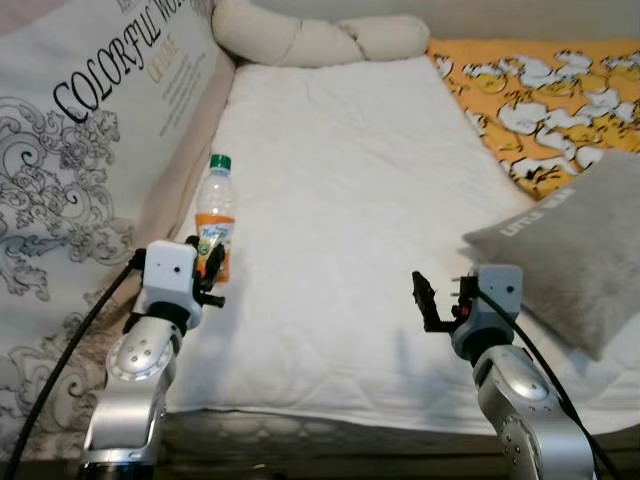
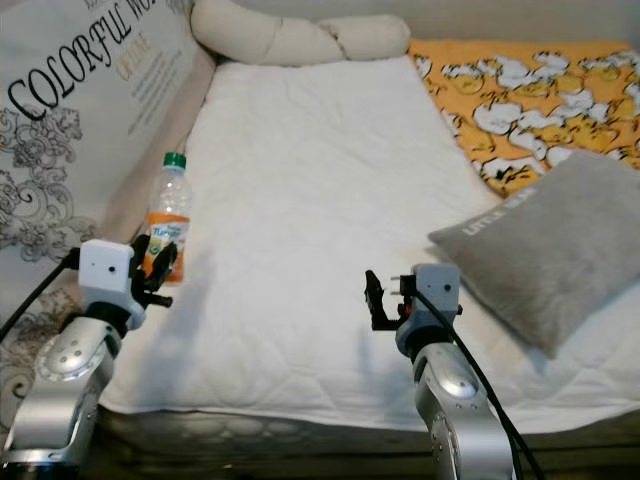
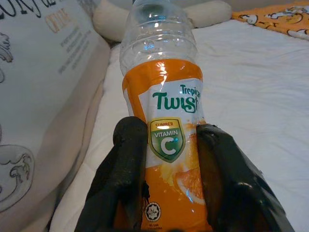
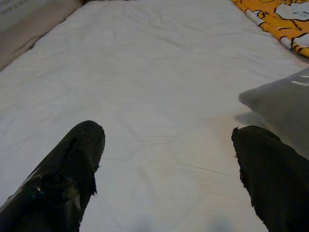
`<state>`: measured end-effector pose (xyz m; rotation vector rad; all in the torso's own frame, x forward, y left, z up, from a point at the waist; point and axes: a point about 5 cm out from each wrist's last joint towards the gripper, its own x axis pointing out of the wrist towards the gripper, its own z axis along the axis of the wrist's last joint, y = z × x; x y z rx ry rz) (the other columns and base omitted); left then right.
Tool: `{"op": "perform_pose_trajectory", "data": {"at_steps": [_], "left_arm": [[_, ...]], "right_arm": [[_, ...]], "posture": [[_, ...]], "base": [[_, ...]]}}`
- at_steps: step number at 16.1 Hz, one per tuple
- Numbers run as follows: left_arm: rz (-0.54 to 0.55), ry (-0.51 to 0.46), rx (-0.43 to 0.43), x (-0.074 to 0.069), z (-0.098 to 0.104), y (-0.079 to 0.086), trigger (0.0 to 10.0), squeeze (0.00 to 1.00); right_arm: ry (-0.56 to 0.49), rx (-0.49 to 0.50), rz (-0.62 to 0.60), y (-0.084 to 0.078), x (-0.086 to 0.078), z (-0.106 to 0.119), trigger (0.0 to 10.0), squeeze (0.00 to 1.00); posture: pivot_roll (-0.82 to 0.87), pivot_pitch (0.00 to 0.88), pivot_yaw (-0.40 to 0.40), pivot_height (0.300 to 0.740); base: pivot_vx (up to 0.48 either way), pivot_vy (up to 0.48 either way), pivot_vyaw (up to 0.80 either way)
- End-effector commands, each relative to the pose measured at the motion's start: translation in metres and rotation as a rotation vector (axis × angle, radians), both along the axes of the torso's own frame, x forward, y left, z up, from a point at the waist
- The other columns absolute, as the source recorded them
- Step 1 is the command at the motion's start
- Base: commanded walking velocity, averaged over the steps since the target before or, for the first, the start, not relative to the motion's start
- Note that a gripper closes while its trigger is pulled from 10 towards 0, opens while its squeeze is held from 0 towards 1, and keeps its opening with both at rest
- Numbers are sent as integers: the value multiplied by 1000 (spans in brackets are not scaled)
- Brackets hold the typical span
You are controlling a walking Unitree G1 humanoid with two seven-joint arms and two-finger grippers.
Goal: Clean up the room
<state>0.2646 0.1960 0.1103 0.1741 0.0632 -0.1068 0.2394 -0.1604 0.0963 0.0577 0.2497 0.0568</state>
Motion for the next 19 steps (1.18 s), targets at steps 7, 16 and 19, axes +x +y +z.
{"op": "perform_pose_trajectory", "data": {"at_steps": [7,16,19], "left_arm": [[3,20,79,-4,5,-4,10000,0],[-22,51,47,-9,3,-15,10000,0],[-167,44,13,-18,4,-24,10000,0]], "right_arm": [[-13,-39,61,2,5,2,10000,0],[29,-50,49,-8,-1,-1,10000,0],[39,-52,70,-9,-6,-1,10000,0]], "posture": [[-35,0,58,740],[-54,0,31,740],[-64,0,6,740]], "base": [[0,-187,457],[0,0,800],[0,0,800]]}}
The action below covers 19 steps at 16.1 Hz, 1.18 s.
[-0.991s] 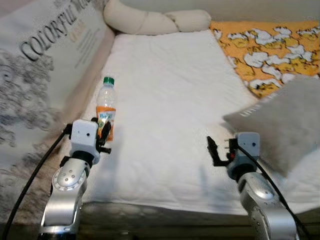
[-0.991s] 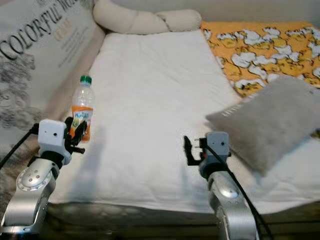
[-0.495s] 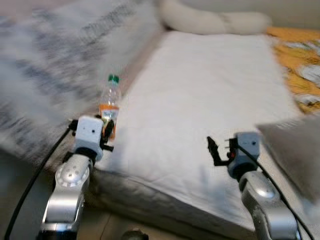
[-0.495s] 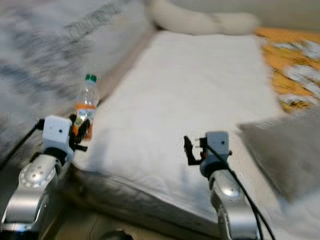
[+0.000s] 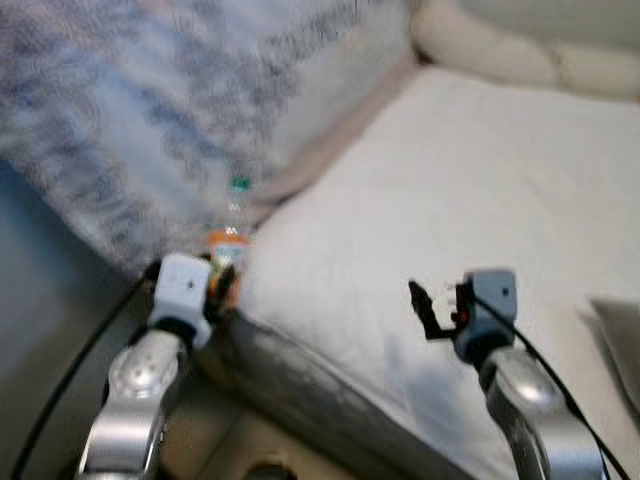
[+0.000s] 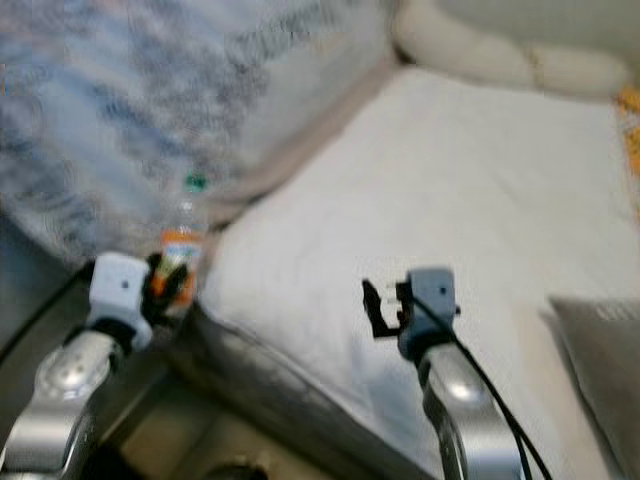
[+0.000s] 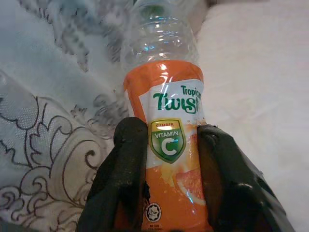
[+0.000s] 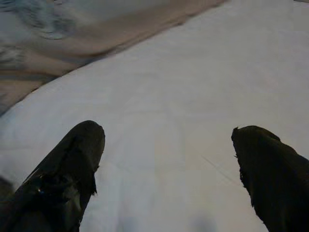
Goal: Clean up the room
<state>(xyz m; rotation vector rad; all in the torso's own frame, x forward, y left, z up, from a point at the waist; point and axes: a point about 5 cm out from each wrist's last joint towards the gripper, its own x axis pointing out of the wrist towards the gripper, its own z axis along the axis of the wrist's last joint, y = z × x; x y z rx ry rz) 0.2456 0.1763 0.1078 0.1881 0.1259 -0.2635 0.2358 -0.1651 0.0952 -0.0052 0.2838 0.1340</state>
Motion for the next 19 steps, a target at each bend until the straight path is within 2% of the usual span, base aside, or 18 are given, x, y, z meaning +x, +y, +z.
{"op": "perform_pose_trajectory", "data": {"at_steps": [1,2,4,7,11,15,19], "left_arm": [[-87,-27,-6,-4,7,-2,10000,0],[-108,-29,0,-6,8,2,10000,0],[-78,-21,32,-2,8,16,10000,0],[-7,21,47,7,1,20,10000,0],[85,74,67,2,-12,22,10000,0],[132,70,12,12,-8,17,10000,0],[103,101,31,11,-15,9,10000,0]], "right_arm": [[18,8,-7,-7,-1,-3,10000,0],[22,14,5,-7,-1,-5,10000,0],[29,4,35,-7,1,-8,10000,0],[21,5,42,-5,7,-7,10000,0],[94,55,31,0,4,-25,10000,0],[122,77,-51,-3,0,-30,10000,0],[122,50,-56,-3,-6,-32,10000,0]], "posture": [[-62,0,3,740],[-57,0,4,740],[-53,0,23,740],[-46,0,29,740],[-6,0,16,740],[-38,0,57,740],[-60,0,81,740]], "base": [[0,0,800],[0,0,800],[0,0,800],[0,0,800],[0,0,800],[0,0,800],[0,0,800]]}}
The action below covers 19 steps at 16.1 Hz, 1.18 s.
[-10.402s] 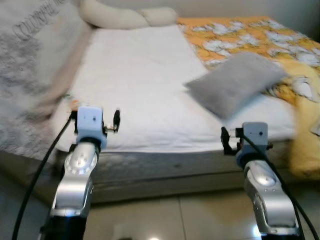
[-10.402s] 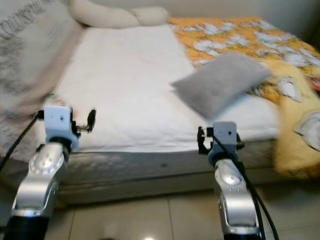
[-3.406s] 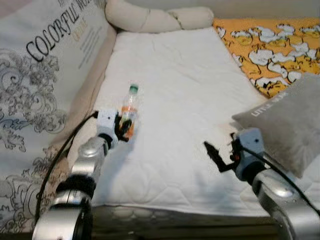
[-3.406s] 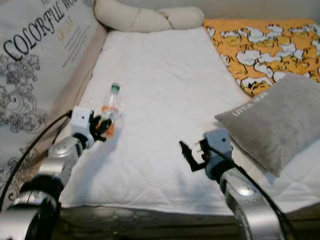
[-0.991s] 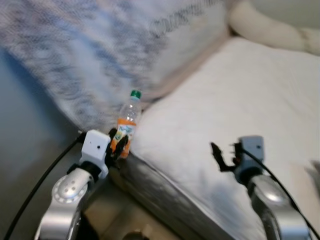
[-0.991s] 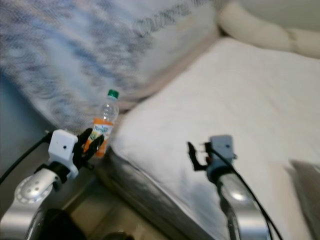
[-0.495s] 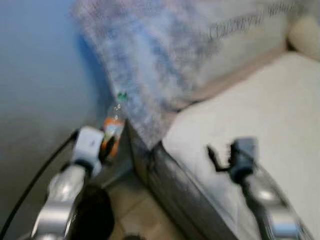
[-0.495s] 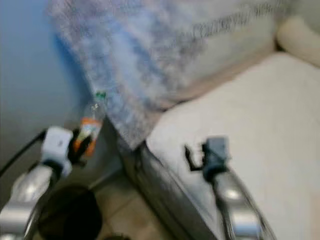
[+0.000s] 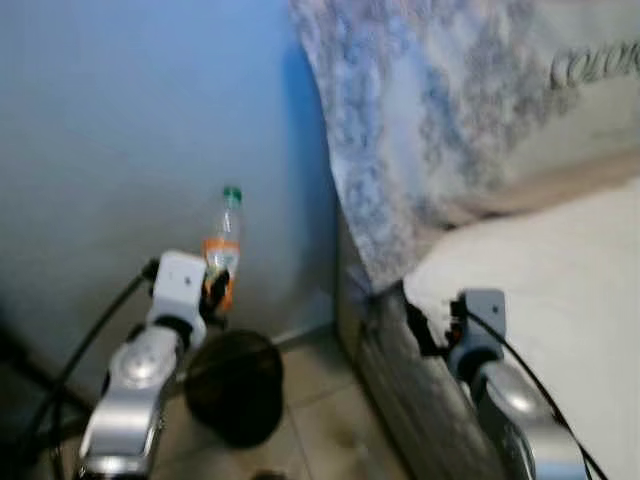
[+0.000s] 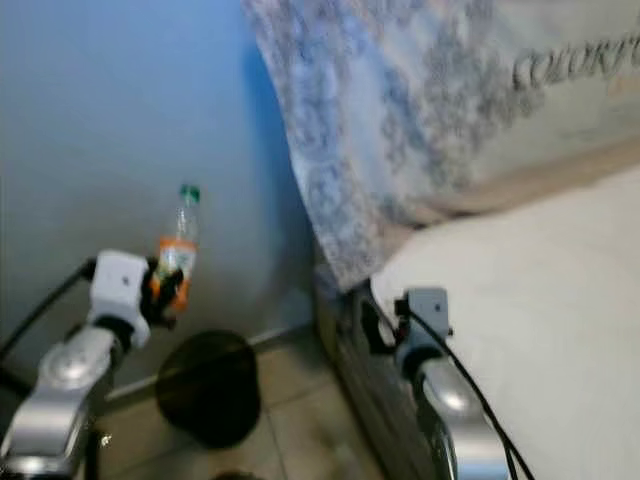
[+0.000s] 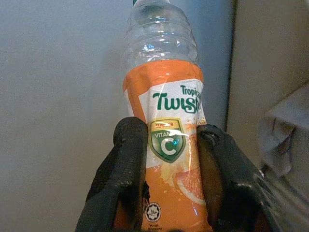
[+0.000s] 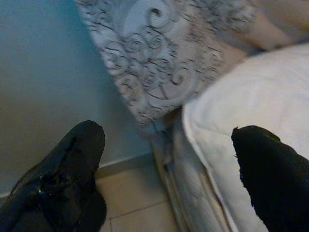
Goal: Clean up the room
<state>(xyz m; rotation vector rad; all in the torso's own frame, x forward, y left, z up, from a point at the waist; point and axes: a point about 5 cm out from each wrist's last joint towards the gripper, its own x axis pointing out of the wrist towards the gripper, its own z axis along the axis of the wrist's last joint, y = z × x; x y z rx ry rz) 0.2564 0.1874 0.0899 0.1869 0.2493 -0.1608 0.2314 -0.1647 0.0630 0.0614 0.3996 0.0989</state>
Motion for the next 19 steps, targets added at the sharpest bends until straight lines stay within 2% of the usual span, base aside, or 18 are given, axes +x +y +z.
{"op": "perform_pose_trajectory", "data": {"at_steps": [1,3,8,11,16,19], "left_arm": [[-20,-12,5,-1,3,-5,10000,0],[-26,0,-9,-4,1,-8,10000,0],[-5,23,-17,-10,-4,-3,10000,0],[-19,33,-6,-16,-4,-1,10000,0],[-56,48,-6,-16,-6,-4,10000,0],[-78,59,-1,-16,-7,-7,10000,0]], "right_arm": [[5,-3,-10,-3,-2,0,10000,0],[7,-30,20,1,-3,0,10000,0],[12,-54,12,-4,3,3,10000,0],[20,-73,55,2,6,2,10000,0],[18,-84,63,3,5,2,10000,0],[20,-97,95,2,5,2,10000,0]], "posture": [[-58,0,78,740],[-58,0,75,740],[-42,0,51,740],[-27,0,42,740],[-42,0,51,740],[-46,0,54,740]], "base": [[0,0,800],[0,0,750],[217,0,0],[313,0,0],[325,0,0],[335,0,673]]}}
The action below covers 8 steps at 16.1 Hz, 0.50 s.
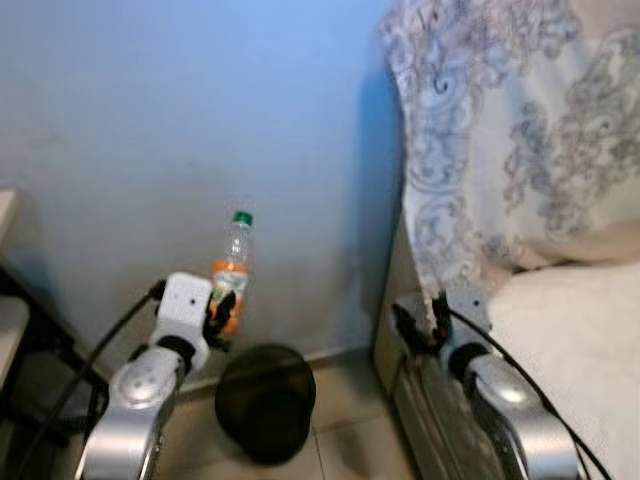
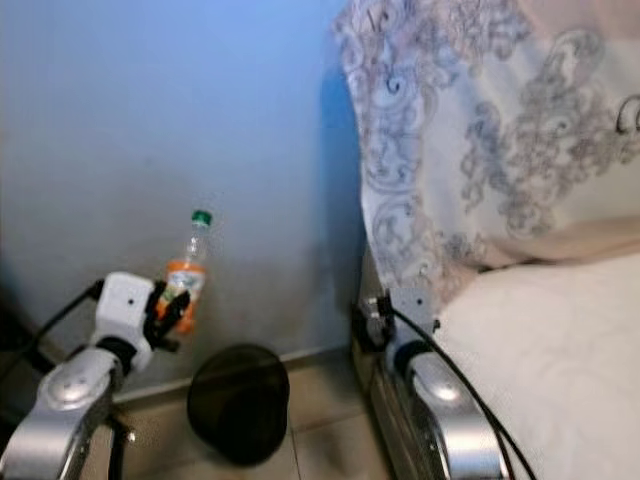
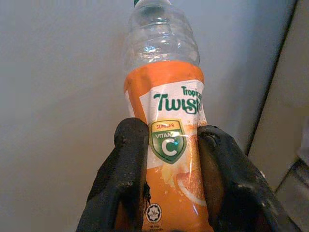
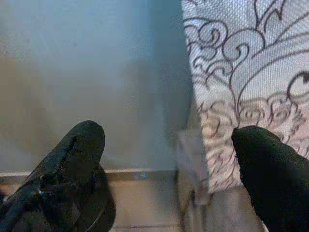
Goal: Clean up the room
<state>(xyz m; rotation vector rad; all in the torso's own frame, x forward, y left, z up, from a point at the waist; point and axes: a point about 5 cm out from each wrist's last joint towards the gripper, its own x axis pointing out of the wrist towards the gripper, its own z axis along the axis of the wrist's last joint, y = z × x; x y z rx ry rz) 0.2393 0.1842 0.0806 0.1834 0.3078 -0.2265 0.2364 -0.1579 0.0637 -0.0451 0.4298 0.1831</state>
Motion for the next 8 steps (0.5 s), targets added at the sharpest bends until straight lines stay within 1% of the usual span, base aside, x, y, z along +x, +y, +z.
{"op": "perform_pose_trajectory", "data": {"at_steps": [1,3,6,8], "left_arm": [[-27,-3,6,2,2,-4,10000,0],[-51,8,9,1,1,-6,10000,0],[-103,42,9,-3,-3,-10,10000,0],[-136,55,15,-4,-7,-14,10000,0]], "right_arm": [[2,-18,1,-5,0,1,10000,0],[7,-66,57,-7,-1,-1,10000,0],[28,-115,150,-9,-2,-2,10000,0],[23,-129,192,-10,-2,0,10000,0]], "posture": [[-46,0,53,740],[-46,0,52,740],[-51,0,51,740],[-55,0,49,740]], "base": [[337,0,800],[323,0,725],[279,0,0],[0,0,0]]}}
